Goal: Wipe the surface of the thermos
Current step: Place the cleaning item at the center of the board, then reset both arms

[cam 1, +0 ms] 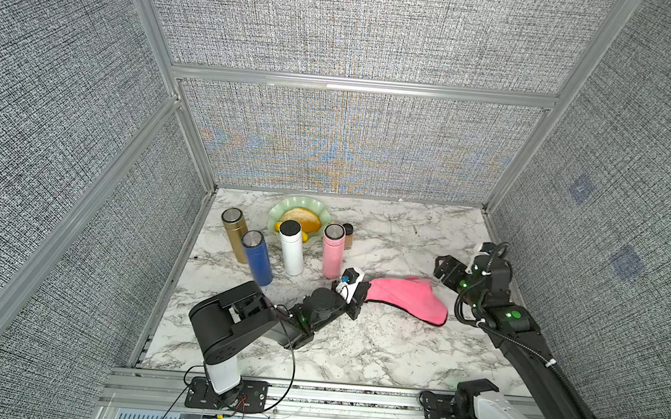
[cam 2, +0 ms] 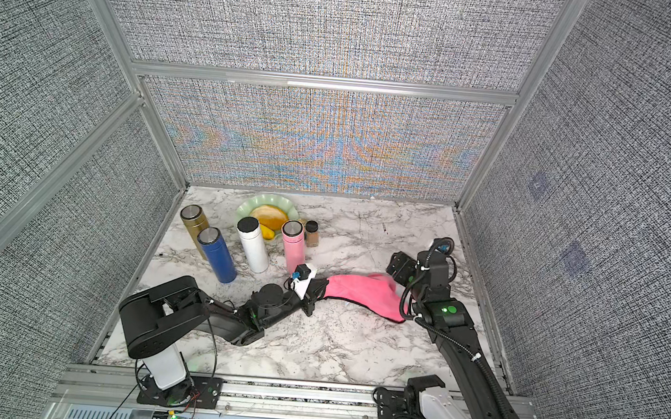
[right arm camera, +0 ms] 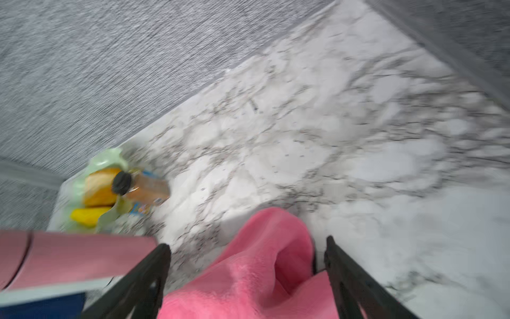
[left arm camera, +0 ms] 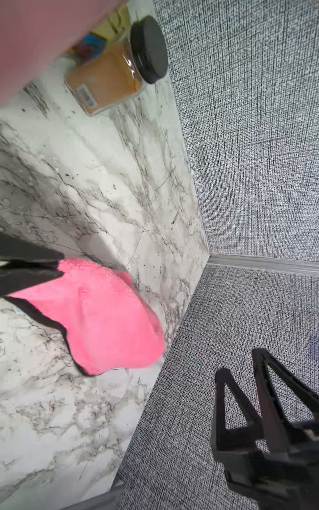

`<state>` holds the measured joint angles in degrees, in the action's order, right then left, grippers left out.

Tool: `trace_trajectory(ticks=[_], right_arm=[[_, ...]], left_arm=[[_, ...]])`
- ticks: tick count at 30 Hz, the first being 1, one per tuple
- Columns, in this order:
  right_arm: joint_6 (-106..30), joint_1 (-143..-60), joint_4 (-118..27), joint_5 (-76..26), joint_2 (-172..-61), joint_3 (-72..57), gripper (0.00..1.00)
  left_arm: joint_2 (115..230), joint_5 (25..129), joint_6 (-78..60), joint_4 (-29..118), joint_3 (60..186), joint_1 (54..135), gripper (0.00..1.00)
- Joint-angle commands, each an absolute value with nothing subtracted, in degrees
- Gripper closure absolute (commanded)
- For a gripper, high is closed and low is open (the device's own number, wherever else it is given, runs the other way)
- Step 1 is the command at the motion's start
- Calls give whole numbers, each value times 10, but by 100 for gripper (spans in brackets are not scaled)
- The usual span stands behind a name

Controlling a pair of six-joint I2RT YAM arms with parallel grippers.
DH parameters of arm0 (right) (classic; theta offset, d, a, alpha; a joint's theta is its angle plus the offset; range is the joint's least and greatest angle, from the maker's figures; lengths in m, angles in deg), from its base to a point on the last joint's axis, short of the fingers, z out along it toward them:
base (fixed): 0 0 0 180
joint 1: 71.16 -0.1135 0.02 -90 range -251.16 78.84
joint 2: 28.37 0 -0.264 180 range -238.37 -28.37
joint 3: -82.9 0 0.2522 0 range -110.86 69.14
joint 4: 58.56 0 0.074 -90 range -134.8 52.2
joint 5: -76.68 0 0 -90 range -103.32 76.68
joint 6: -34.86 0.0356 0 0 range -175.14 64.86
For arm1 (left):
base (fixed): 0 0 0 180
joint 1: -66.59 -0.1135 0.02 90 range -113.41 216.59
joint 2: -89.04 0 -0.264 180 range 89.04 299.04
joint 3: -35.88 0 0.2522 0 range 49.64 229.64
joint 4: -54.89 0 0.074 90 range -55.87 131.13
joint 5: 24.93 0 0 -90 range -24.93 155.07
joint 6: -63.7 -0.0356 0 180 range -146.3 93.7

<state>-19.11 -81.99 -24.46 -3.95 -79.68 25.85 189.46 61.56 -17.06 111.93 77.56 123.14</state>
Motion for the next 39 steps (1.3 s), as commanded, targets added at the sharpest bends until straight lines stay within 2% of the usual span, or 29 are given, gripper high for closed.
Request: trace_trajectory(ticks=[1, 2, 3, 4, 5, 8, 12, 15, 17, 18, 21, 26, 29, 30, 33, 36, 39], right_arm=[[-168, -810, -212, 16, -799, 263, 10], [-179, -809, -237, -11, -805, 272, 10], [-186, -809, -253, -24, -813, 275, 10], [-190, -809, -257, -22, -823, 273, 10], [-197, -809, -258, -12, -834, 268, 10], [-203, -810, -241, 17, -861, 247, 9], [-207, -812, -401, 83, -858, 317, 9], [-240, -811, -483, 193, -861, 345, 10], [-267, -811, -521, 260, -864, 356, 10], [-300, -810, -561, 282, -867, 370, 10], [-396, -811, -694, 321, -888, 428, 9], [-510, -811, -830, 276, -969, 489, 7], [-558, -809, -1005, 269, -1051, 532, 7], [-580, -810, -1062, 259, -1082, 541, 6], [-576, -805, -1038, 217, -1141, 503, 5], [-574, -801, -987, 199, -1155, 472, 5], [-566, -788, -1033, 174, -1150, 499, 3]], left_arm=[[1907, 631, -180, 1155, 780, 1231, 100], [1913, 642, -177, 1130, 795, 1231, 89], [1917, 646, -173, 1107, 810, 1231, 60], [1919, 648, -169, 1090, 821, 1231, 8], [1915, 653, -169, 1084, 827, 1232, 2], [1873, 657, -178, 1075, 825, 1232, 2], [1748, 607, -221, 920, 855, 1232, 2], [1636, 497, -259, 789, 876, 1232, 2], [1566, 353, -257, 742, 869, 1231, 1], [1532, 290, -294, 743, 855, 1227, 1], [1442, 187, -414, 793, 786, 1198, 0], [1290, 167, -439, 873, 624, 1070, 0], [1224, 170, -434, 939, 545, 1006, 0], [1218, 174, -433, 956, 527, 987, 1], [1258, 194, -414, 980, 501, 941, 1], [1358, 214, -388, 1031, 497, 901, 0], [1476, 213, -387, 1105, 503, 875, 0]])
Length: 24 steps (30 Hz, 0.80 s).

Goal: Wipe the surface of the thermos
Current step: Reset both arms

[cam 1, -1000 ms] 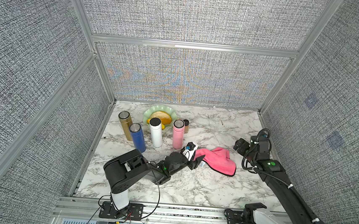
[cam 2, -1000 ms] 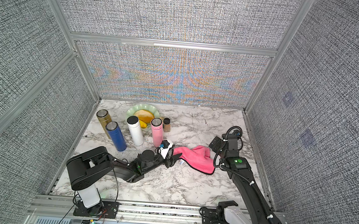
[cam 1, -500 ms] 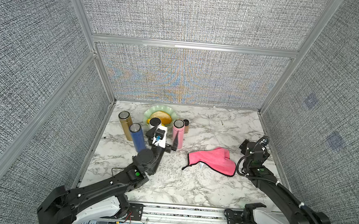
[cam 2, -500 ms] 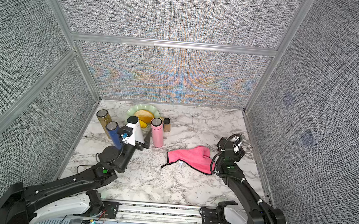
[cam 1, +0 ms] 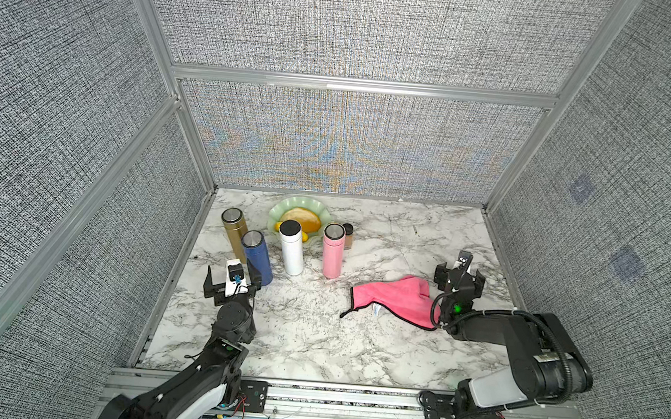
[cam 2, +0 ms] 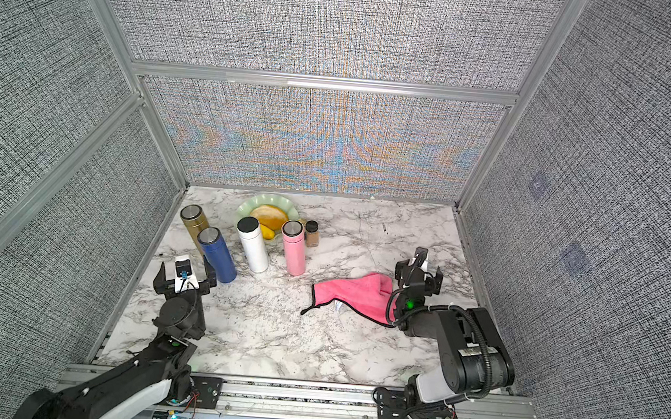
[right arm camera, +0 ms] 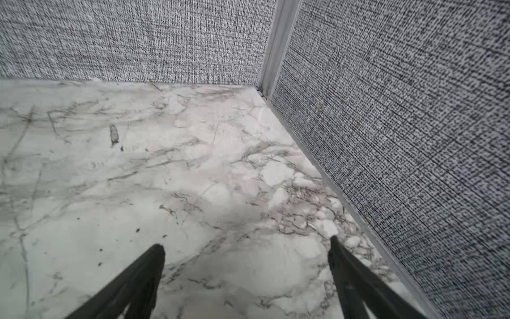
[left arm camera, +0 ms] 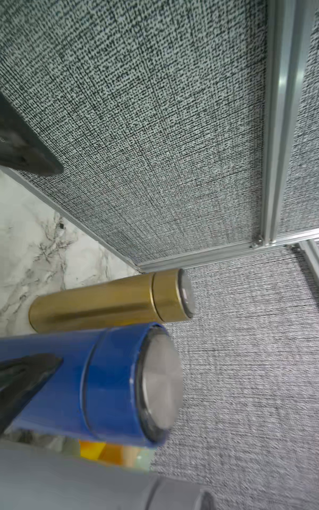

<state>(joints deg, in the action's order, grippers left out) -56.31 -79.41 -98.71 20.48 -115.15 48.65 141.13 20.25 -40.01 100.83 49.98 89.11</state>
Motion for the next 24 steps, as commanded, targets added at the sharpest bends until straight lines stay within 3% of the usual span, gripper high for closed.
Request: trace_trajectory(ticks=[1, 5, 7, 11, 14, 19, 24], right_arm=[[-564, -783, -1033, 160, -1147, 504, 3], [-528, -733, -1073, 50, -1152, 538, 6], [-535, -727, -1149, 42, -1179, 558, 6], [-528, -727, -1066, 50, -1167, 524, 1], [-532, -728, -1063, 46, -1164, 525, 1], [-528, -728, -1067, 49, -1172, 520, 1], [-530, -727, -1070, 48, -1172, 521, 1]], left_arm=[[1510, 215, -387, 1125, 506, 868, 1], [1664, 207, -405, 1236, 525, 853, 0], [1717, 205, -440, 1326, 526, 853, 0], [1771, 200, -482, 1364, 552, 853, 0], [1780, 204, -489, 1333, 569, 852, 0], [1770, 202, -482, 1412, 529, 853, 1], [1674, 241, -394, 1263, 521, 848, 0]])
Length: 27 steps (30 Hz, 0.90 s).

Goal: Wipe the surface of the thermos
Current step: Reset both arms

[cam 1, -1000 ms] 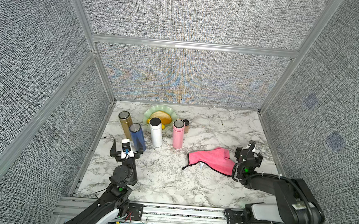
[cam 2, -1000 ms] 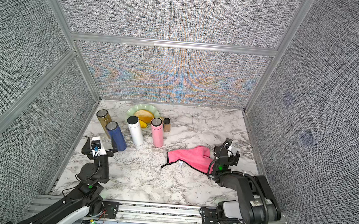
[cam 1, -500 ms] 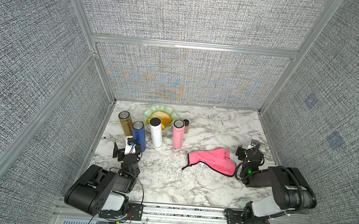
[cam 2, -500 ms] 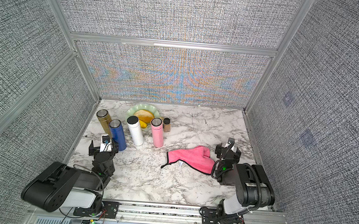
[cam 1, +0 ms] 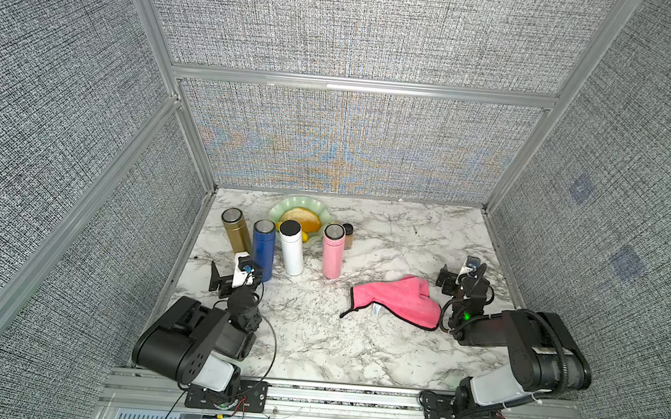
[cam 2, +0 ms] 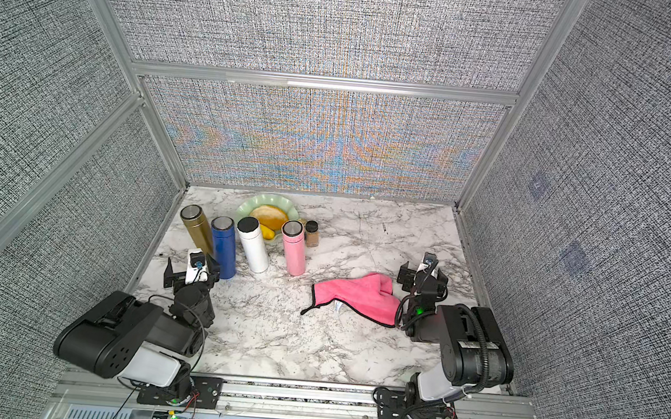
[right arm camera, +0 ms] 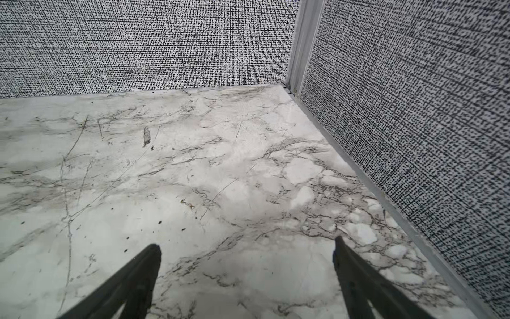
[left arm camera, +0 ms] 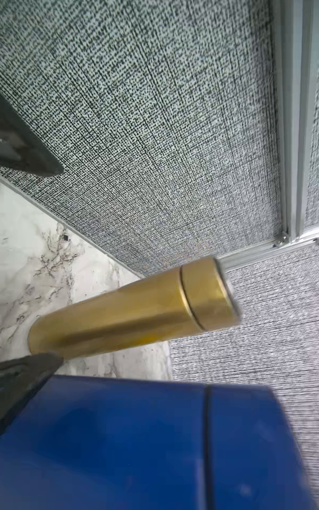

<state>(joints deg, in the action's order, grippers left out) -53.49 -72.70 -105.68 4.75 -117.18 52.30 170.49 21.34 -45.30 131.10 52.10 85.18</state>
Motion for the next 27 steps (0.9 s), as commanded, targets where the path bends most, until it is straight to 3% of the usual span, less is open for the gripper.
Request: trace_trajectory(ticks=[1, 4, 18, 27], right_arm=[[-530, -728, -1071, 50, -1172, 521, 1], [-530, -728, -1070, 49, -1172, 521, 1], [-529, -728, -1070, 49, -1173, 521, 1], [-530, -728, -1069, 50, -1172, 522, 1]], left_arm=[[1650, 270, -368, 1228, 520, 844, 0], [1615, 346, -321, 1201, 507, 817, 0], [1747, 343, -351, 1384, 497, 808, 1], [1776, 354, -356, 1418, 496, 807, 0]])
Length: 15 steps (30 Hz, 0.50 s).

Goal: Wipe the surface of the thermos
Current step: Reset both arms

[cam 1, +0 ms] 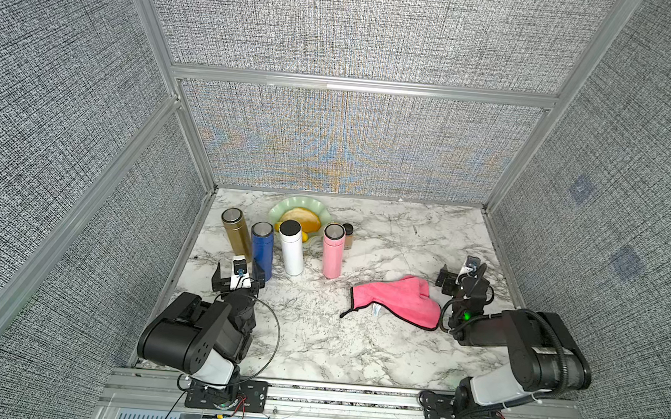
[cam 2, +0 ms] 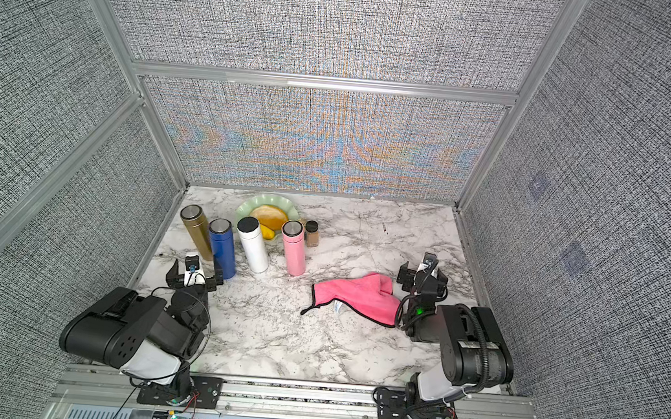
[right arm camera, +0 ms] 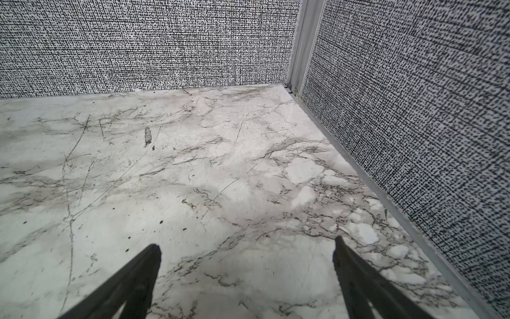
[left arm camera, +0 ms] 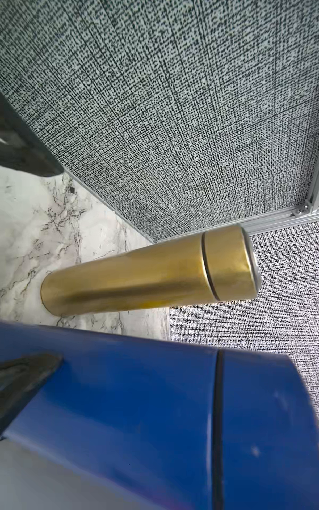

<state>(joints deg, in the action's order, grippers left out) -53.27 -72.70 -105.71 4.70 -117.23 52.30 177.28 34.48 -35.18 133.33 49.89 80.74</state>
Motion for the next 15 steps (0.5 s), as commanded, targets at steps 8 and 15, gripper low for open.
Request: trace_trajectory(ticks=[8, 15], right_arm=[[-529, -728, -1070, 50, -1172, 521, 1], [-530, -728, -1070, 50, -1172, 522, 1]], left_arm=[[1776, 356, -355, 1422, 494, 807, 0], [1779, 358, -356, 1427, 493, 807, 0]])
